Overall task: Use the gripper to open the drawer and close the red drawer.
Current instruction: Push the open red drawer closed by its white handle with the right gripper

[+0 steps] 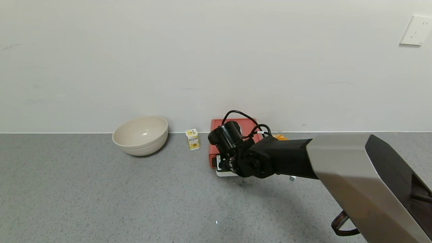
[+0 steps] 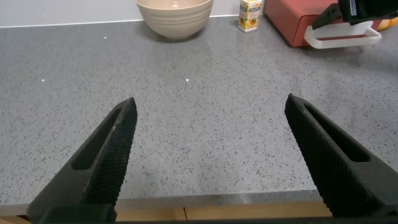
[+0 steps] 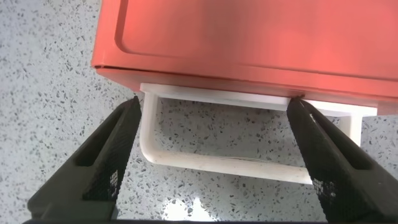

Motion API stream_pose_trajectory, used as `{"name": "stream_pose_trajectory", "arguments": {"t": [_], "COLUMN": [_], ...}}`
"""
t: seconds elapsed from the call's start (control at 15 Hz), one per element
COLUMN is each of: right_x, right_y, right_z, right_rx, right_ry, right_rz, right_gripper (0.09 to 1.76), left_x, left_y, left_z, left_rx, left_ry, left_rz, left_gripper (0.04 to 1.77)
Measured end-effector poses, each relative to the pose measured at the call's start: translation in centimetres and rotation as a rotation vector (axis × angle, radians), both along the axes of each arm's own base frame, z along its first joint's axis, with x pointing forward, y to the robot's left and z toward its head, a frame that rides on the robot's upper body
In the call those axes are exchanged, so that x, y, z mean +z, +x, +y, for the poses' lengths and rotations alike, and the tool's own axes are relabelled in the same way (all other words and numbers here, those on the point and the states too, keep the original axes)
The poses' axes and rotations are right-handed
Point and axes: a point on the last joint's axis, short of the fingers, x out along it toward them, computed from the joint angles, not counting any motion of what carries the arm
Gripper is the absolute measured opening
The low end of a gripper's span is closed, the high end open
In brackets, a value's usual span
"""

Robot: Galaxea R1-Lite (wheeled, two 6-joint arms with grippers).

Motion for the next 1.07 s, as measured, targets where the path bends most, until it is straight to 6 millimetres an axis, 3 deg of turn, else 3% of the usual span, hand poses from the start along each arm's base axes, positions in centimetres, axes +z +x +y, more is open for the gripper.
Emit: {"name": "stream_pose_trajectory", "arguments": {"t": [0.4, 0.67, 0.87, 1.07], "right_x": [-0.3, 0.7, 2.7, 6.0], "right_y": [0.2, -0.4, -1.8, -4.0], "right_z": [0.2, 0.1, -0.1, -1.1], "right_rx": [0.014, 0.039, 0.071, 0.122], "right_ry": [-0.004, -0.017, -0.025, -0.023], "right_rz": [-0.017, -0.017, -0.022, -0.024], "right_gripper": [1.71, 1.71, 1.71, 1.71], "left_x": [0.0, 0.0, 0.0, 0.0], "left_y": [0.0, 0.0, 0.0, 0.0], "left_z": [0.0, 0.0, 0.0, 0.0], "left_rx": [0.000, 0.000, 0.000, 0.000], "left_ry": [0.000, 0.000, 0.000, 0.000], "left_rz": [0.000, 0.000, 0.000, 0.000], "left_gripper": [1.72, 1.72, 1.72, 1.72]}}
